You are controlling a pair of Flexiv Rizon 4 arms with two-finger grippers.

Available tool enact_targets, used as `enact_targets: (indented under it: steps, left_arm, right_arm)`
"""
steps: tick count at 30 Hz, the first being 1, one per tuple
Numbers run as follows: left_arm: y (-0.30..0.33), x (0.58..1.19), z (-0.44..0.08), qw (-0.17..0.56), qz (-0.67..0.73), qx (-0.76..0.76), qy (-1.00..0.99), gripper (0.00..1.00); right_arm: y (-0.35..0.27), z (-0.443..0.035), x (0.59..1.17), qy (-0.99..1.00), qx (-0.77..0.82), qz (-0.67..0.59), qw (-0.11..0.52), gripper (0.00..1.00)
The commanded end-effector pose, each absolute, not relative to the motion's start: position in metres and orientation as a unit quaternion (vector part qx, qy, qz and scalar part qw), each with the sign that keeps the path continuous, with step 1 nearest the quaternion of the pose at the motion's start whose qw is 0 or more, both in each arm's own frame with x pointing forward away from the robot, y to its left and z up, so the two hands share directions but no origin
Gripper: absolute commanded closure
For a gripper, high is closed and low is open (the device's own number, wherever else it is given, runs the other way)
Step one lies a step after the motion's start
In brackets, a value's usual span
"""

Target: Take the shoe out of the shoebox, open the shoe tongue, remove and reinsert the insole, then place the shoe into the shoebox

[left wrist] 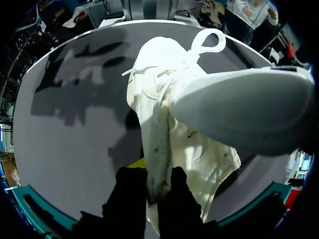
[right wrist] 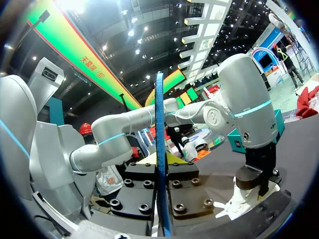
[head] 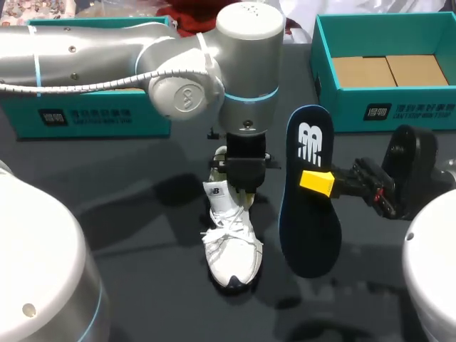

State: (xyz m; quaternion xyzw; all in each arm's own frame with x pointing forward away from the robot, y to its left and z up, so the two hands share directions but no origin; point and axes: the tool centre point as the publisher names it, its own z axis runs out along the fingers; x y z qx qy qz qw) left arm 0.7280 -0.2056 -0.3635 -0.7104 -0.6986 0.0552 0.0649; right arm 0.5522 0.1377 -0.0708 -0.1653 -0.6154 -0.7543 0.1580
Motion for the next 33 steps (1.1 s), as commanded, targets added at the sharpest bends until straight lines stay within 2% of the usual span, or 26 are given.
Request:
enact_targets:
  steps: [1, 21, 22, 23, 26, 27, 28, 29, 30, 33]
  left_arm:
    - [-0.21, 0.73, -0.37, 0.069, 0.053, -0.715, -0.694, 1.0]
    - [-0.217, 0.716, -0.378, 0.054, 0.038, -0.743, -0.666, 1.0]
    - [-0.217, 0.716, -0.379, 0.054, 0.037, -0.742, -0.667, 0.85]
    - [-0.217, 0.716, -0.379, 0.053, 0.035, -0.742, -0.668, 0.65]
    - [-0.216, 0.716, -0.375, 0.046, 0.034, -0.739, -0.672, 0.55]
    - [-0.215, 0.716, -0.372, 0.042, 0.034, -0.738, -0.672, 0.47]
    - [-0.214, 0.715, -0.37, 0.035, 0.034, -0.738, -0.673, 0.19]
    - [-0.213, 0.715, -0.367, 0.028, 0.032, -0.736, -0.676, 0.05]
    - [-0.211, 0.715, -0.363, 0.022, 0.032, -0.734, -0.678, 0.0]
    - [-0.206, 0.718, -0.347, -0.003, 0.037, -0.728, -0.684, 0.0]
  right_arm:
    - [0.138, -0.07, 0.548, -0.616, -0.168, -0.754, 0.156, 1.0]
    - [0.138, -0.07, 0.548, -0.616, -0.168, -0.754, 0.156, 1.0]
    - [0.138, -0.07, 0.548, -0.616, -0.168, -0.754, 0.156, 1.0]
    - [0.138, -0.07, 0.548, -0.616, -0.168, -0.754, 0.156, 1.0]
    - [0.138, -0.07, 0.548, -0.616, -0.168, -0.754, 0.156, 1.0]
    - [0.138, -0.07, 0.548, -0.616, -0.168, -0.754, 0.156, 1.0]
    - [0.138, -0.07, 0.548, -0.616, -0.168, -0.754, 0.156, 1.0]
    - [0.138, -0.07, 0.548, -0.616, -0.168, -0.754, 0.156, 1.0]
    - [0.138, -0.07, 0.548, -0.616, -0.168, -0.754, 0.156, 1.0]
    - [0.138, -0.07, 0.548, -0.616, -0.168, -0.754, 0.156, 1.0]
